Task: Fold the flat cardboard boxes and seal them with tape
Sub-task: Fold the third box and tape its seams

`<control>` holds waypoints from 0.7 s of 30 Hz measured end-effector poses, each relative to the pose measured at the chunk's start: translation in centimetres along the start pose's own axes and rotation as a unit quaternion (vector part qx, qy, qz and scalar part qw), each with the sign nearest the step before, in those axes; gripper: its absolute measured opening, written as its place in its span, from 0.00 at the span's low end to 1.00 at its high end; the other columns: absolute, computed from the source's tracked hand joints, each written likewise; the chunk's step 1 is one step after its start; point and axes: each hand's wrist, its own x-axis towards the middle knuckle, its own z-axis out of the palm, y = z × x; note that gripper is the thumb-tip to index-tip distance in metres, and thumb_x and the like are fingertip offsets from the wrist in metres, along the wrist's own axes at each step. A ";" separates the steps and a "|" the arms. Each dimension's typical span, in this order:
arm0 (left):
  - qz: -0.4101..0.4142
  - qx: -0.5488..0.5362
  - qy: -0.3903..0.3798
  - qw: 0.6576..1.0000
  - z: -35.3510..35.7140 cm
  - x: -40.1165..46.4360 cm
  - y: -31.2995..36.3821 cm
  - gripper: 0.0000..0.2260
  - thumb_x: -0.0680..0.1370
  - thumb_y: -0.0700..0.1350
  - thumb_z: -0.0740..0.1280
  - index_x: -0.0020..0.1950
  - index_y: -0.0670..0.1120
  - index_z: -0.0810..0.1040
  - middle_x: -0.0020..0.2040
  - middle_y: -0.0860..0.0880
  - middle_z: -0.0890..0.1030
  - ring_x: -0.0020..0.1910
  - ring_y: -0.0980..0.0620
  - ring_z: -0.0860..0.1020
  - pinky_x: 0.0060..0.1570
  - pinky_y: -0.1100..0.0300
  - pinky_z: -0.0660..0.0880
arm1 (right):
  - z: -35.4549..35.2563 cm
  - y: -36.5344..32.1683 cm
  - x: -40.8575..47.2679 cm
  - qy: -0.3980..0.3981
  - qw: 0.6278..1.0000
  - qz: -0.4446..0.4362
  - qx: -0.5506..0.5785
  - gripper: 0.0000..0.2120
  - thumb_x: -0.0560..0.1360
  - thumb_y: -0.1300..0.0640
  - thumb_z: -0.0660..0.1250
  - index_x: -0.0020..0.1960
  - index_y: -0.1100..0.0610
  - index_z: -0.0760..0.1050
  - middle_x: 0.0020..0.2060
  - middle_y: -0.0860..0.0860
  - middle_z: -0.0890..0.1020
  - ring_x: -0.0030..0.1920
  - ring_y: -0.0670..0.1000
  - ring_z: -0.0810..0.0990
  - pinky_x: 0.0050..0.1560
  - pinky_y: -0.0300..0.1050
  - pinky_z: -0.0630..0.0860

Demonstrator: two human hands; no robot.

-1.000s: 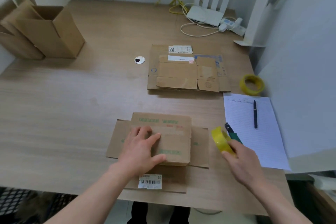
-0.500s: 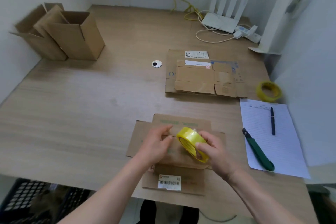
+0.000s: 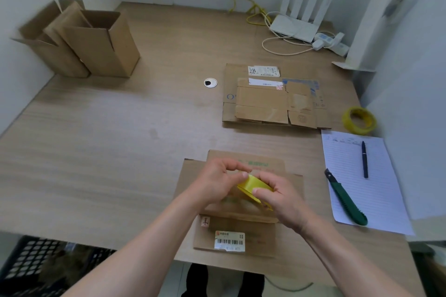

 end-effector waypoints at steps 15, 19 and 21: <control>0.086 0.018 0.182 0.979 0.3 0.1 -3.5 0.06 0.78 0.38 0.67 0.41 0.44 0.78 0.36 0.48 0.81 0.38 0.52 0.79 0.41 0.60 0.77 | 0.2 1.6 0.6 0.043 0.997 0.025 0.053 0.26 0.62 0.36 0.72 0.45 0.59 0.82 0.33 0.48 0.78 0.34 0.46 0.73 0.37 0.44 0.70; 0.014 -0.021 0.218 0.976 -0.4 0.8 -4.3 0.10 0.79 0.36 0.64 0.38 0.45 0.75 0.32 0.50 0.78 0.30 0.58 0.76 0.33 0.65 0.75 | 0.6 2.6 0.3 0.055 0.998 -0.001 -0.015 0.22 0.59 0.42 0.77 0.50 0.49 0.83 0.52 0.44 0.82 0.52 0.41 0.79 0.55 0.36 0.73; 0.017 -0.001 0.218 0.976 -0.6 1.0 -4.5 0.11 0.78 0.35 0.64 0.38 0.46 0.75 0.31 0.53 0.78 0.28 0.63 0.74 0.30 0.71 0.71 | 0.8 2.6 0.6 0.076 0.997 -0.003 -0.022 0.20 0.60 0.49 0.77 0.52 0.47 0.82 0.51 0.44 0.84 0.52 0.41 0.80 0.55 0.37 0.74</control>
